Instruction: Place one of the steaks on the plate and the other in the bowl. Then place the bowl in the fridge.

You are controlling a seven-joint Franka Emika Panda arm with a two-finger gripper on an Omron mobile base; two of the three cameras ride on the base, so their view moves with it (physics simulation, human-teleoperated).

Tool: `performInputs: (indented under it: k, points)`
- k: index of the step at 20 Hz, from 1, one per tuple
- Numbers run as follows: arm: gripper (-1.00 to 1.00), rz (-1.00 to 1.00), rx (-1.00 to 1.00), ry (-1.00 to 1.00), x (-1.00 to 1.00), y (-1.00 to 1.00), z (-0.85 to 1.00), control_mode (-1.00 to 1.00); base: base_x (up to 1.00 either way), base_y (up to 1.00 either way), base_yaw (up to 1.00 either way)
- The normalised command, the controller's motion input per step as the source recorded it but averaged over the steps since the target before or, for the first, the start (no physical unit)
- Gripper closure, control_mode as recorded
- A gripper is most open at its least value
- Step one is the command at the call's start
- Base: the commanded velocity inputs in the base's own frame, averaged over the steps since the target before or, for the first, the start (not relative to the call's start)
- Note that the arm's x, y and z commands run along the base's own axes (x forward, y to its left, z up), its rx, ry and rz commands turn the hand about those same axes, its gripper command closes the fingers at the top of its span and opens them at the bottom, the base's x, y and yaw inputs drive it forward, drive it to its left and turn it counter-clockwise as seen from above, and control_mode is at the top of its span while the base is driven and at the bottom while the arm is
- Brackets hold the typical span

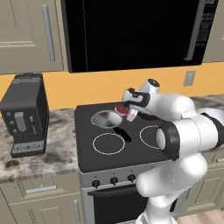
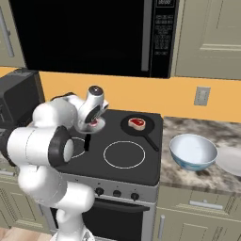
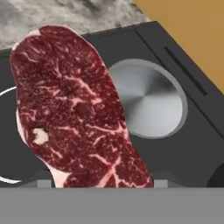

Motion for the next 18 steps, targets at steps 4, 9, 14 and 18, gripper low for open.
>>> performInputs:
  k: [4,9,14,18]
  points:
    - [1.00,0.00,0.21,0.00,-0.88,-0.25,0.97,-1.00,0.00,0.00,0.00]
    - [1.00,-0.06,0.27,0.13,-0.83,-0.88,0.95,-1.00,0.00,0.00,0.00]
    - [1.00,-0.24,0.02,0.21,-0.62,-0.97,0.58,-1.00,0.00,0.00,0.00]
    - [1.00,-0.23,-0.01,0.36,-0.23,-0.85,0.22,-1.00,0.00,0.00,0.00]
